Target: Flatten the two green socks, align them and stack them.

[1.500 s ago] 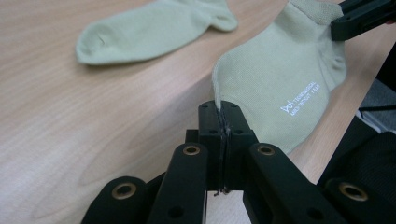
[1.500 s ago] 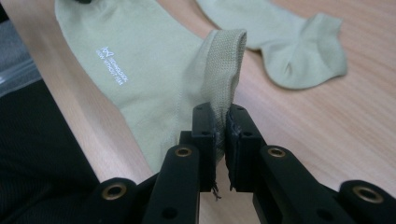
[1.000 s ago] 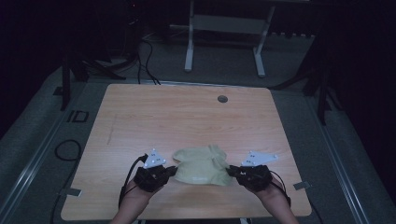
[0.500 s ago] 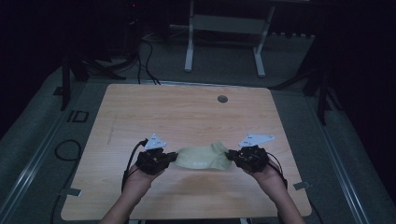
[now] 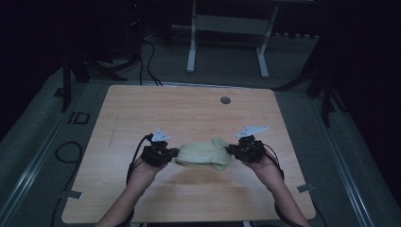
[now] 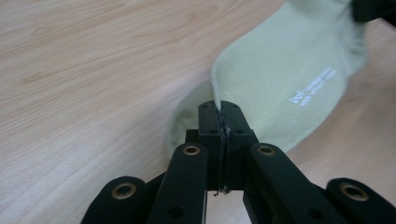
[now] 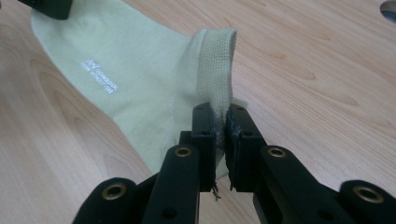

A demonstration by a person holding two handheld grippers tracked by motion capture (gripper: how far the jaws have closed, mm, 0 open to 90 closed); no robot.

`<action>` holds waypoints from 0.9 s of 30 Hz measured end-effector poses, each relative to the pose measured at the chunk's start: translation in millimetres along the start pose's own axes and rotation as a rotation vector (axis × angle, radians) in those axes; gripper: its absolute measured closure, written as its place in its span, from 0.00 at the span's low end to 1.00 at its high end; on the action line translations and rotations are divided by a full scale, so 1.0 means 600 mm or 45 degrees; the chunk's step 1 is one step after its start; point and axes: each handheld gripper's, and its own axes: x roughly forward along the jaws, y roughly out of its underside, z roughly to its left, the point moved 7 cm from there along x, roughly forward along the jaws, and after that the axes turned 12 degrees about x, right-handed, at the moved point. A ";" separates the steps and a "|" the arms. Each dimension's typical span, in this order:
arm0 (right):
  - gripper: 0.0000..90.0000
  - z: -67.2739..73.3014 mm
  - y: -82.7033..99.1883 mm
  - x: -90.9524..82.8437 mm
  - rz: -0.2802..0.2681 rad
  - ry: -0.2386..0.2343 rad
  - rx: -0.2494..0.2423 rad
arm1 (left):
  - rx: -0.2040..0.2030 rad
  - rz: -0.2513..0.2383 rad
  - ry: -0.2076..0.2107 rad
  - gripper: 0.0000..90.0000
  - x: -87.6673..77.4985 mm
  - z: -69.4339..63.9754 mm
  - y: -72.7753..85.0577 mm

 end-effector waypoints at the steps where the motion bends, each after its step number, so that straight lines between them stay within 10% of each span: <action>1: 0.92 -0.003 0.001 0.004 0.004 0.003 0.001 | 0.000 0.000 0.000 0.98 0.000 0.000 0.000; 27: 0.92 -0.036 0.047 0.077 0.109 0.029 0.075 | -0.022 0.062 0.021 0.98 0.067 0.009 0.038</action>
